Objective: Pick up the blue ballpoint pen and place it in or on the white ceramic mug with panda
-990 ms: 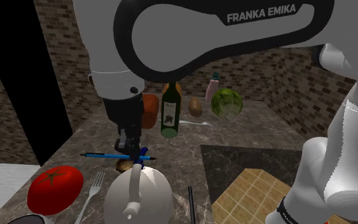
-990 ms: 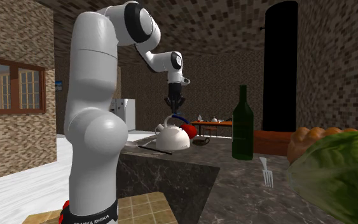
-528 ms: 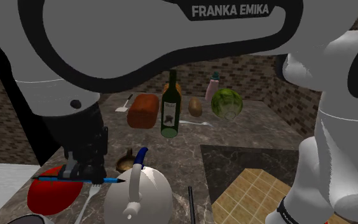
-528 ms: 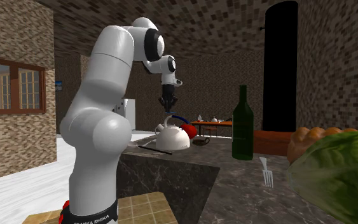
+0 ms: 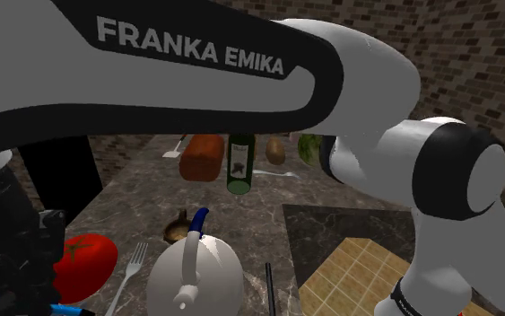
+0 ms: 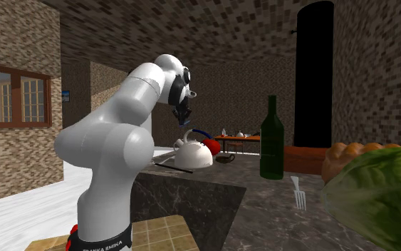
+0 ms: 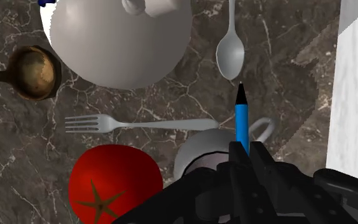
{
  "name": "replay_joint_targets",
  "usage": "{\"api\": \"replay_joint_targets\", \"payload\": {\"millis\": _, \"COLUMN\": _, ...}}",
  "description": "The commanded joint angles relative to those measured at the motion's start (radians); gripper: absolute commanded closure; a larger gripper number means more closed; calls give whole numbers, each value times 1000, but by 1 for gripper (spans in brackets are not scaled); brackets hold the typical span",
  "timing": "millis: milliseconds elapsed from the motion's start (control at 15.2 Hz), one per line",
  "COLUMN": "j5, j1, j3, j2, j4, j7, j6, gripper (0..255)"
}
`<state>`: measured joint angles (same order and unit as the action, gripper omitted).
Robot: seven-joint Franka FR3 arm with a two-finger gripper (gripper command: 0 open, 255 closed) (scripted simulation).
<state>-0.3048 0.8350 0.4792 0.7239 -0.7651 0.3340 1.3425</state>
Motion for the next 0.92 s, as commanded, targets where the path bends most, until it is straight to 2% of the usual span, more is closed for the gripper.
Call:
{"api": "replay_joint_targets", "payload": {"millis": 0, "j5": -16, "j1": 37, "j3": -12, "j2": 58, "j4": 94, "j7": 2, "j6": -34, "gripper": 255}}
{"api": "replay_joint_targets", "payload": {"millis": 330, "j5": 4, "j1": -20, "j3": 5, "j2": -11, "j4": -108, "j7": 20, "j6": 89, "gripper": 255}}
{"api": "replay_joint_targets", "payload": {"millis": 858, "j5": 15, "j1": -65, "j3": 12, "j2": -49, "j4": -289, "j7": 34, "j6": 225, "gripper": 255}}
